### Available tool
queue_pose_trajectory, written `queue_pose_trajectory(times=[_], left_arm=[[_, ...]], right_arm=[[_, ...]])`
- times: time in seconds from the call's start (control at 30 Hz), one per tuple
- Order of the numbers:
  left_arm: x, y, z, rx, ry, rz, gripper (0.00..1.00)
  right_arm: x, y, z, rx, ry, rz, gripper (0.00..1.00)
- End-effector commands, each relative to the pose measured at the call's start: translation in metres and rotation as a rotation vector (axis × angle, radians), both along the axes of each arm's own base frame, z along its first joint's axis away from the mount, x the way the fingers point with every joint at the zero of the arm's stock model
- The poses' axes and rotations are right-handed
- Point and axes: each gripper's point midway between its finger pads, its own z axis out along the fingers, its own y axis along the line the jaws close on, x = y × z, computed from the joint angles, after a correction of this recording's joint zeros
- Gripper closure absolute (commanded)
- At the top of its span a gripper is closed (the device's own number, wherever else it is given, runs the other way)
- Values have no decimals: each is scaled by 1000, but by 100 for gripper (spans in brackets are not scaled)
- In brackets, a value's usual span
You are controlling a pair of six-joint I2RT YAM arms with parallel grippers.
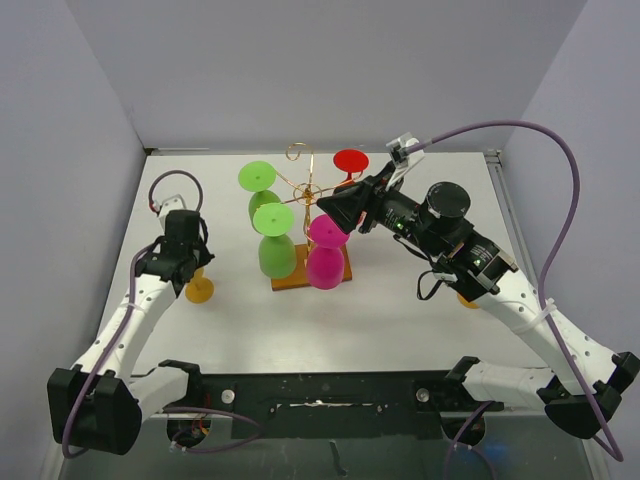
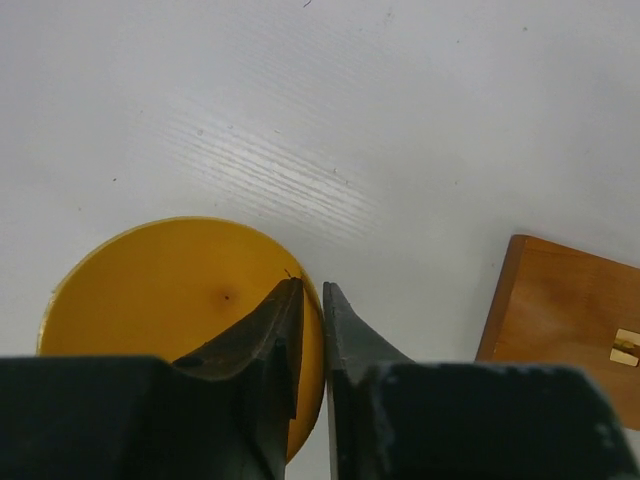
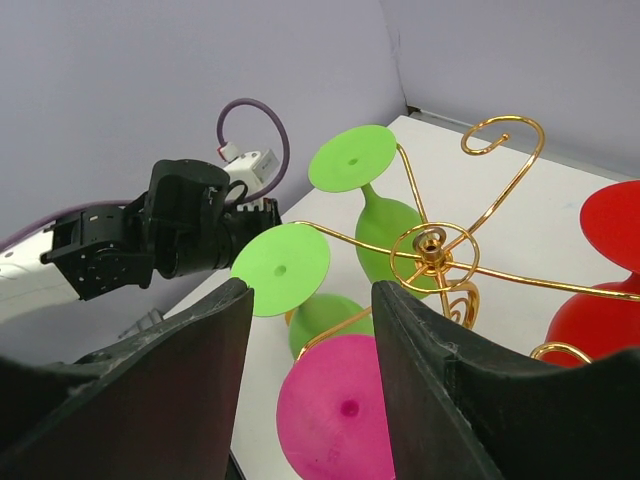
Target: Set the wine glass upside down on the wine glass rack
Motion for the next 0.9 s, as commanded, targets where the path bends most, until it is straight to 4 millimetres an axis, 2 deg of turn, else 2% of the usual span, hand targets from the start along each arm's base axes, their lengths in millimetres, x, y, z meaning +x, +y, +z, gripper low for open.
queue_pose_trajectory(times=[0.0, 0.03, 0.27, 0.4, 0.53, 0.6, 0.77, 0.87], left_arm=[[12, -7, 28, -19, -63, -53, 97], [12, -7, 36, -7, -73, -66, 100], [7, 9, 81, 74, -157, -48, 100], [0, 14, 124, 81, -275, -35, 100], [-11, 20, 180, 90, -424, -22, 100], [-18, 21, 216, 76, -533, -18, 100], [-43, 10, 306, -39, -871, -60, 100], [-57, 3, 344, -113, -1026, -91, 100]], right_arm=[[5, -4, 15, 26, -41, -29, 49], [6, -3, 15, 24, -36, -31, 49], [6, 4, 26, 69, 5, -7, 49], [4, 6, 34, 107, 23, 3, 48], [7, 8, 42, 155, 38, -6, 48], [10, 9, 45, 188, 47, -9, 46], [13, 21, 53, 286, 80, 28, 43], [15, 27, 58, 347, 88, 58, 43]])
